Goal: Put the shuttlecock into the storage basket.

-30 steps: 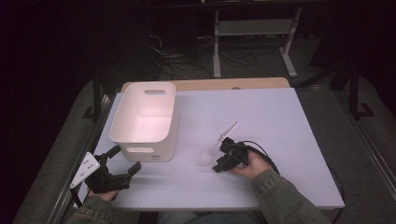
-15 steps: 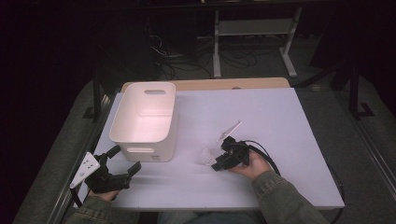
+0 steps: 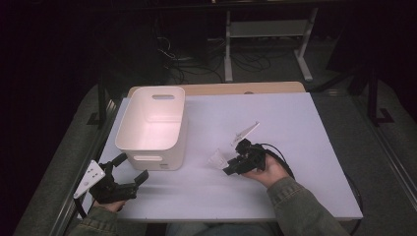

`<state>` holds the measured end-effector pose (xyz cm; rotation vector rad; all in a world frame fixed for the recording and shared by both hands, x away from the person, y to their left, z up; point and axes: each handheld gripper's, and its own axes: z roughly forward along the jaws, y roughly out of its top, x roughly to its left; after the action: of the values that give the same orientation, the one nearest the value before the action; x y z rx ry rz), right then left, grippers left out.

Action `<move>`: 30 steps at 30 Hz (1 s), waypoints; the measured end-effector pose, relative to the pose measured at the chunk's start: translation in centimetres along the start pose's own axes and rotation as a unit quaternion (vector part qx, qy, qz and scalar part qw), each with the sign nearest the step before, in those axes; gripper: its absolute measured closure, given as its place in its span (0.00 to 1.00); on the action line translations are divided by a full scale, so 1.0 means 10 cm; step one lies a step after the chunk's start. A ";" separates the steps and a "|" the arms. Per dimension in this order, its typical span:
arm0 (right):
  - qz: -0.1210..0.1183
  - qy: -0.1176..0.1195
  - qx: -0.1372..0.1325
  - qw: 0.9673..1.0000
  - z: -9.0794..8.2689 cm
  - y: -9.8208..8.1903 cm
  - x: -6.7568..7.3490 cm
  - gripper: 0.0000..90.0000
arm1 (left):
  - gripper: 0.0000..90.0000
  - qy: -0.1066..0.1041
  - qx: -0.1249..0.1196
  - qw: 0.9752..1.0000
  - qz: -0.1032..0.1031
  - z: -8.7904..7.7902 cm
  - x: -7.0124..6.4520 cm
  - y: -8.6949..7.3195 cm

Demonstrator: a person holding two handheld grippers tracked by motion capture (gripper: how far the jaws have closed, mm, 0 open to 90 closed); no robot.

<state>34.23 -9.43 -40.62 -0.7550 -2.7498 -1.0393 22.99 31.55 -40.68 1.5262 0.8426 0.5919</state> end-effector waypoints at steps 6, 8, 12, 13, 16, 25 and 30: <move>0.004 0.001 -0.010 1.000 -0.11 0.08 0.03 0.71 | 0.00 -0.001 0.000 1.000 -0.003 0.00 0.00 0.00; 0.002 -0.001 -0.013 1.000 -0.13 0.10 0.03 0.71 | 0.00 -0.001 -0.001 1.000 -0.002 0.00 0.00 0.00; -0.005 -0.006 -0.012 1.000 -0.16 0.13 0.04 0.71 | 0.00 -0.001 -0.001 1.000 -0.003 0.00 0.00 0.00; -0.004 -0.003 -0.013 1.000 -0.17 0.14 0.05 0.71 | 0.00 -0.001 0.000 1.000 -0.002 0.00 0.00 0.00; -0.009 -0.005 -0.014 1.000 -0.19 0.16 0.05 0.71 | 0.00 0.000 0.000 1.000 -0.002 0.00 0.00 0.00; -0.012 -0.007 -0.022 1.000 -0.28 0.24 0.06 0.71 | 0.00 0.000 -0.001 1.000 -0.003 0.00 0.00 0.00; -0.019 -0.012 -0.028 0.999 -0.32 0.30 0.07 0.71 | 0.00 0.000 -0.001 1.000 -0.002 0.00 0.00 0.00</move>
<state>34.83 -9.27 -36.26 -0.7304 -2.7769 -1.1259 22.98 31.54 -40.67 1.5231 0.8454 0.5896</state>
